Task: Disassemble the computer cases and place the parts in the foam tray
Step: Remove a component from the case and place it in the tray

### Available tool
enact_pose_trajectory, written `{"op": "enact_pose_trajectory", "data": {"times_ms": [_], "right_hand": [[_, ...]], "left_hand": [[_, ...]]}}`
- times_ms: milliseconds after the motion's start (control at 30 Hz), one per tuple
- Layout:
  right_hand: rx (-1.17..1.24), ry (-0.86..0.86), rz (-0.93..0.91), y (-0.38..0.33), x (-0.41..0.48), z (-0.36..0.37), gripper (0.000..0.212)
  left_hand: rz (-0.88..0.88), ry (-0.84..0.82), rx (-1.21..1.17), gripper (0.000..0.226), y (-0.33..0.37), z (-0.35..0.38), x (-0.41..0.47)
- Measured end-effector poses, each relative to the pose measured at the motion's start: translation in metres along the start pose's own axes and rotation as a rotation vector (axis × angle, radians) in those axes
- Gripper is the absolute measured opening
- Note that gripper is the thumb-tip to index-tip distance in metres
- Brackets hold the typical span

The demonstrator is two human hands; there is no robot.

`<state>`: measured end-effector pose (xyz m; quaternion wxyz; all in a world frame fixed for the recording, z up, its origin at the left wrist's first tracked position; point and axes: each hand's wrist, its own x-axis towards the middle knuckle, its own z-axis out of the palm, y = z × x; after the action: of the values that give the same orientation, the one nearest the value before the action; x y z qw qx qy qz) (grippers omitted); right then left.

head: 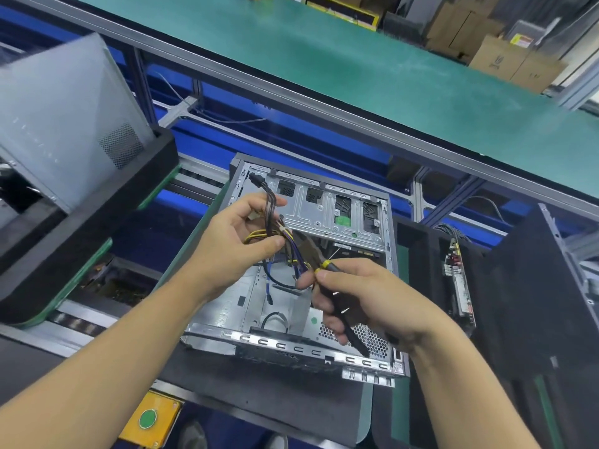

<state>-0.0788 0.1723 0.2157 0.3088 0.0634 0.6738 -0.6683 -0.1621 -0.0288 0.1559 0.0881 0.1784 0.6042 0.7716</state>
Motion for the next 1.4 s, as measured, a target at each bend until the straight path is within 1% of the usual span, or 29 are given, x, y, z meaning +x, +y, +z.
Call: {"op": "enact_pose_trajectory", "data": {"times_ms": [67, 100, 167, 233, 300, 400, 467, 500, 567, 633, 700, 833, 867, 933, 967, 1000, 1067, 1100, 1133, 1167, 1200, 1233, 1267, 1300, 1333, 1400], "right_hand": [[0.012, 0.025, -0.03, 0.0, 0.002, -0.005, 0.026], [-0.012, 0.073, -0.088, 0.001, 0.003, -0.007, 0.023], [-0.121, 0.241, -0.253, 0.004, 0.008, -0.009, 0.017], [-0.269, 0.403, -0.353, 0.007, 0.017, -0.005, 0.026], [-0.378, 0.438, -0.37, 0.01, 0.027, 0.001, 0.033], [-0.375, 0.501, -0.418, 0.016, 0.035, -0.002, 0.022], [-0.309, 0.625, -0.462, 0.019, 0.033, -0.018, 0.014], [-0.278, 0.7, -0.466, 0.021, 0.03, -0.028, 0.013], [-0.177, 0.809, -0.455, 0.026, 0.024, -0.045, 0.015], [-0.069, 0.832, -0.478, 0.03, 0.019, -0.055, 0.017], [-0.077, 0.823, -0.52, 0.031, 0.016, -0.057, 0.015], [-0.163, 0.799, -0.599, 0.034, 0.012, -0.057, 0.015], [-0.164, 0.791, -0.621, 0.034, 0.01, -0.056, 0.015], [-0.084, 0.781, -0.677, 0.031, 0.006, -0.055, 0.012], [-0.032, 0.778, -0.703, 0.029, 0.005, -0.056, 0.013], [0.008, 0.774, -0.721, 0.027, 0.003, -0.058, 0.014], [0.042, 0.75, -0.732, 0.024, 0.001, -0.06, 0.016], [0.047, 0.731, -0.732, 0.023, 0.001, -0.059, 0.016], [0.06, 0.717, -0.73, 0.023, 0.001, -0.057, 0.017], [0.083, 0.711, -0.728, 0.023, 0.001, -0.056, 0.018], [0.11, 0.713, -0.724, 0.024, 0.001, -0.055, 0.02], [0.139, 0.713, -0.72, 0.025, 0.0, -0.054, 0.021], [0.169, 0.707, -0.717, 0.026, -0.001, -0.053, 0.021], [0.192, 0.692, -0.717, 0.026, -0.002, -0.053, 0.019], [0.204, 0.675, -0.718, 0.026, -0.003, -0.052, 0.018], [0.221, 0.657, -0.715, 0.026, -0.003, -0.052, 0.016]], "left_hand": [[0.012, -0.01, -0.006, 0.031, 0.003, 0.0, 0.0], [0.01, -0.012, 0.001, 0.03, 0.005, 0.001, 0.0], [0.01, -0.029, 0.048, 0.029, 0.009, 0.001, 0.0], [0.028, -0.078, 0.107, 0.027, 0.014, 0.001, 0.002], [0.055, -0.126, 0.143, 0.025, 0.016, 0.001, 0.005], [0.104, -0.123, 0.248, 0.031, 0.016, -0.009, 0.012], [0.138, -0.036, 0.315, 0.034, 0.011, -0.021, 0.017], [0.132, 0.046, 0.325, 0.036, 0.006, -0.027, 0.019], [0.059, 0.236, 0.334, 0.043, -0.008, -0.042, 0.023], [-0.074, 0.373, 0.411, 0.043, -0.026, -0.054, 0.025], [-0.202, 0.443, 0.502, 0.032, -0.04, -0.061, 0.023], [-0.325, 0.459, 0.535, 0.019, -0.044, -0.059, 0.02], [-0.336, 0.456, 0.548, 0.015, -0.044, -0.058, 0.021], [-0.333, 0.457, 0.636, 0.007, -0.044, -0.053, 0.021], [-0.315, 0.473, 0.701, 0.014, -0.045, -0.049, 0.02], [-0.282, 0.498, 0.793, 0.028, -0.047, -0.042, 0.018], [-0.147, 0.521, 1.044, 0.055, -0.047, -0.024, 0.01], [-0.038, 0.446, 1.145, 0.06, -0.046, -0.015, 0.005], [0.054, 0.275, 1.166, 0.06, -0.046, -0.009, 0.001], [0.073, 0.027, 1.098, 0.06, -0.047, -0.006, -0.001], [-0.014, -0.262, 1.006, 0.068, -0.048, -0.001, -0.004], [-0.132, -0.524, 0.952, 0.083, -0.051, 0.004, -0.006], [-0.205, -0.707, 0.947, 0.1, -0.057, 0.009, -0.006], [-0.223, -0.8, 0.965, 0.112, -0.064, 0.015, -0.006], [-0.215, -0.827, 0.964, 0.12, -0.07, 0.022, -0.004], [-0.189, -0.812, 0.916, 0.125, -0.078, 0.037, 0.002]]}}
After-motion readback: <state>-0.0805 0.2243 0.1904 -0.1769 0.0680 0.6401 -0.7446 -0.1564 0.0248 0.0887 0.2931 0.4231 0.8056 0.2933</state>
